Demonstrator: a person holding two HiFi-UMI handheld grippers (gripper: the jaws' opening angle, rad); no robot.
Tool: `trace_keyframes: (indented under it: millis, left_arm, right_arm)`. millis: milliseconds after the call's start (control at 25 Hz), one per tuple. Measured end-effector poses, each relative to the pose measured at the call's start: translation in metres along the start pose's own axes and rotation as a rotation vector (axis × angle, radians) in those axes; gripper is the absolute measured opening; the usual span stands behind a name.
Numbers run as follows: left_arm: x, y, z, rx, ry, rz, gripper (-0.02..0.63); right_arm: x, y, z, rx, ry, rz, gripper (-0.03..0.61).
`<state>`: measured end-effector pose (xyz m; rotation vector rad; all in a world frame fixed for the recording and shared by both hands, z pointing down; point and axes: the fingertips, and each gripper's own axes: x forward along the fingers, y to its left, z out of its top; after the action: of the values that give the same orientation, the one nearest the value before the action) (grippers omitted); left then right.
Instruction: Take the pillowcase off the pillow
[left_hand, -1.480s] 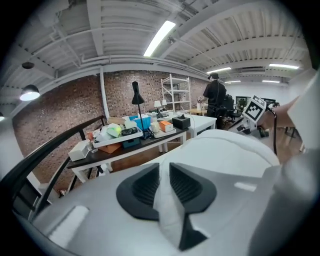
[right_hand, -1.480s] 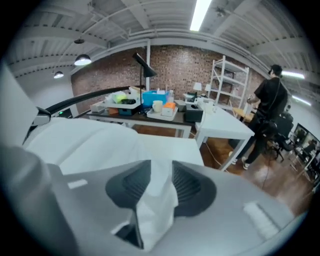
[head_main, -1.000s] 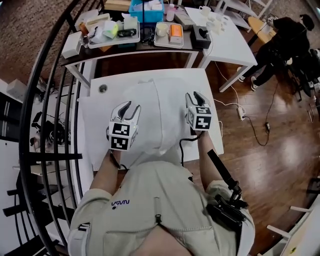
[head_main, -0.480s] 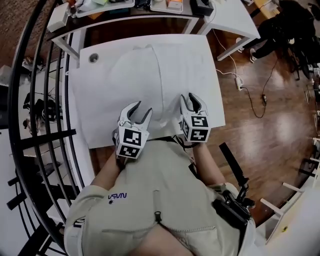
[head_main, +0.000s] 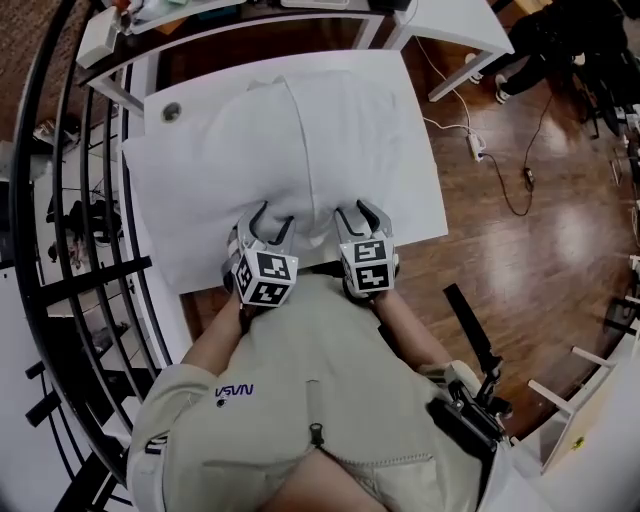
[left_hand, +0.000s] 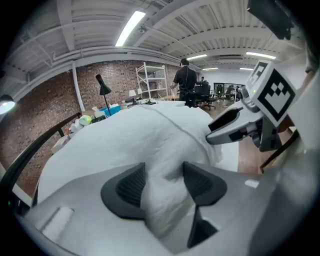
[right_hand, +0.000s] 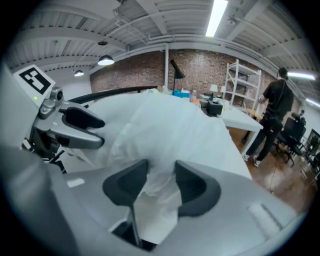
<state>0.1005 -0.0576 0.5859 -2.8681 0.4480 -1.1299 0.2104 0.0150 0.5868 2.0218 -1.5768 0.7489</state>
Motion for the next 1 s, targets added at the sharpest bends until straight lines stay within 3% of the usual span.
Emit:
trace_keyframes:
  millis: [80,200,320,440,520,680,800,880,1000]
  left_arm:
    - [0.000,0.007,0.002,0.009,-0.003,0.036,0.183]
    - [-0.010,0.019,0.012,-0.025,-0.045,0.069,0.029]
    - [-0.023,0.033,0.028,-0.068,-0.105,0.105,0.017]
    - [-0.043,0.059,0.050,-0.094,-0.164,0.171,0.015]
    - [-0.051,0.074,0.057,-0.117,-0.180,0.196,0.015]
    - [-0.051,0.083,0.059,-0.128,-0.177,0.196,0.015]
    - [-0.050,0.074,0.061,-0.136,-0.179,0.188,0.015]
    - [-0.049,0.068,0.062,-0.134,-0.179,0.180,0.015]
    - [-0.047,0.061,0.060,-0.129,-0.177,0.166,0.015]
  right_arm:
    - [0.002,-0.003,0.001,-0.019,0.006,-0.016,0.154]
    - [-0.003,-0.012,0.007,-0.021,-0.016,-0.051,0.048]
    - [-0.013,-0.027,0.013,-0.014,-0.047,-0.118,0.005]
    - [-0.028,-0.072,0.012,0.043,-0.070,-0.266,0.003]
    - [-0.036,-0.099,0.008,0.099,-0.077,-0.281,0.003]
    - [-0.039,-0.091,0.010,0.083,-0.103,-0.156,0.007]
    - [-0.036,-0.049,0.009,0.111,-0.120,-0.019,0.157]
    - [-0.030,-0.017,0.009,0.134,-0.114,0.069,0.184]
    - [-0.014,0.014,0.007,0.087,-0.072,0.142,0.187]
